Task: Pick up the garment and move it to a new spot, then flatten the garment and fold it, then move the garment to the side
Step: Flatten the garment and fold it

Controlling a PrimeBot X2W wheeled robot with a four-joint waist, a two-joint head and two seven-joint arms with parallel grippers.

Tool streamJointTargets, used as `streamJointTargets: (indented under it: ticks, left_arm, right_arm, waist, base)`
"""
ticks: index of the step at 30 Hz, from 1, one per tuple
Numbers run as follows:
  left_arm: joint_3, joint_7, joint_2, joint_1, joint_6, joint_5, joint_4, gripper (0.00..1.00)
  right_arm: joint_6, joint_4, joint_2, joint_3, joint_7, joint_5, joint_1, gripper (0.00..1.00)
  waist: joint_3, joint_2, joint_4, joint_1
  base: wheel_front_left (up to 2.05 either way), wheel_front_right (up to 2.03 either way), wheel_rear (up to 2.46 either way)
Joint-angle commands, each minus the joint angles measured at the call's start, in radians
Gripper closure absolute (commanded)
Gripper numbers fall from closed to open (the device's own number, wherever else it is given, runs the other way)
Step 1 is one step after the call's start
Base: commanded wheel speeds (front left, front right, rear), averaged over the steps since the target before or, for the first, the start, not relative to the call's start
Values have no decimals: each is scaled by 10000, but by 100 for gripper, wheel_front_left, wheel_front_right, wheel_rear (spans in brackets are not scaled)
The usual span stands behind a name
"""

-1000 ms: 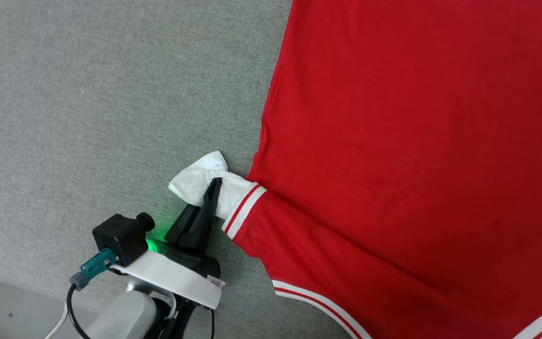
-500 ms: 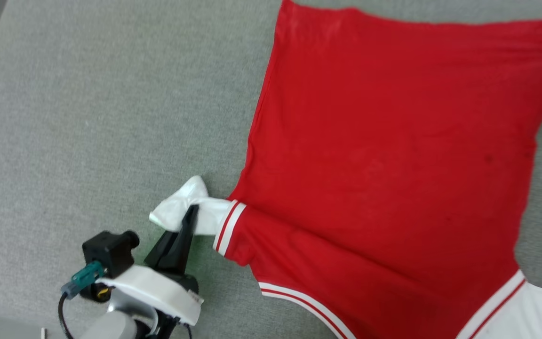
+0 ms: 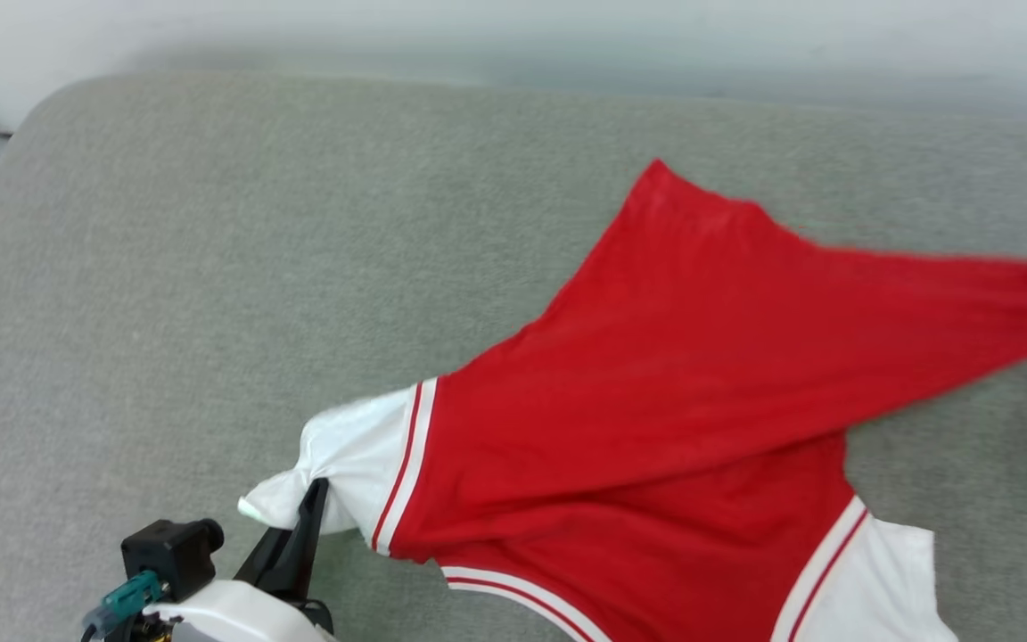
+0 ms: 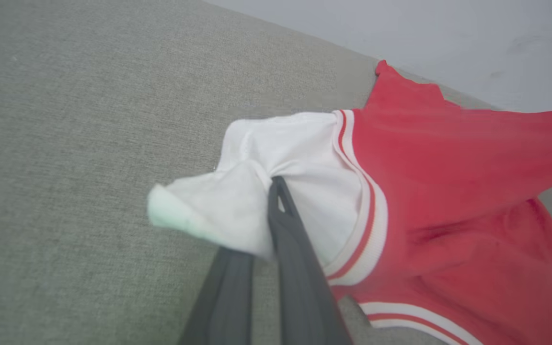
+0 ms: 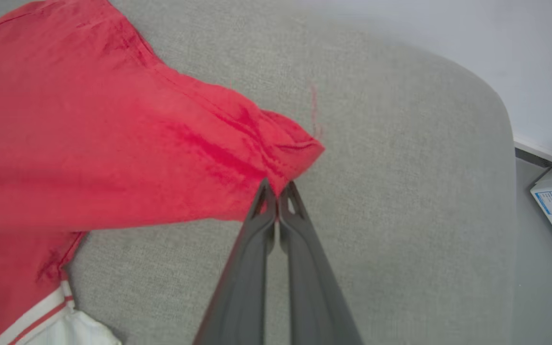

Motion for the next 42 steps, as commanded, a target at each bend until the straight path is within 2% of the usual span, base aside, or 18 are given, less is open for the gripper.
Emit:
streamJointTargets:
  ticks: [1, 7, 13, 19, 23, 27, 28, 31, 37, 42]
  left_arm:
    - [25, -13, 86, 180, 83, -49, -85, 100]
    - [62, 76, 323, 519, 228, -56, -334, 100]
    - [22, 148, 388, 504, 290, 7, -486, 100]
    - [9, 156, 438, 405, 295, 30, -511, 100]
    - [14, 157, 457, 360, 276, 25, -489, 100]
    - [4, 161, 481, 336, 267, 33, -471, 100]
    - [-4, 160, 482, 335, 282, 39, -467, 100]
    - [-35, 167, 470, 313, 295, 66, -474, 100]
    - [-93, 160, 420, 205, 320, 131, -576, 100]
    - [-162, 221, 375, -28, 304, 242, -691, 100]
  right_arm:
    - [-12, -224, 63, -345, -105, 60, 754, 100]
    - [-12, -1296, 633, -2063, -49, -55, 3487, 100]
    - [-12, -2219, 1590, -3355, 379, -239, 5980, 100]
    - [-12, -2553, 2517, -3589, 958, -126, 7685, 100]
    - [-12, -2385, 2862, -3356, 1273, -166, 8265, 100]
    - [-12, -2467, 2981, -3263, 1129, -339, 8190, 100]
    - [-11, -2676, 3015, -3414, 963, -353, 7913, 0]
    - [-11, -2918, 2902, -3595, 789, -470, 7699, 0]
    - [-11, -4323, 2702, -4215, 184, -422, 6643, 0]
    - [-11, -5088, 2290, -3962, 232, -667, 5022, 0]
  waist:
    - [-412, 0, -414, 2]
    - [-690, 0, -786, 2]
    - [-703, 0, -952, 2]
    - [-641, 0, -946, 2]
    - [-593, 0, -926, 2]
    - [-562, 0, -929, 2]
    - [-579, 0, -944, 2]
    - [-602, 0, -939, 2]
    - [-564, 0, -793, 2]
    - [-300, 0, -560, 2]
  base:
    - [0, 0, 0]
    - [0, 0, 0]
    - [0, 0, 0]
    - [0, 0, 0]
    - [0, 0, 0]
    - [0, 0, 0]
    - [0, 0, 0]
    - [0, 0, 0]
    - [0, 0, 0]
    - [0, 0, 0]
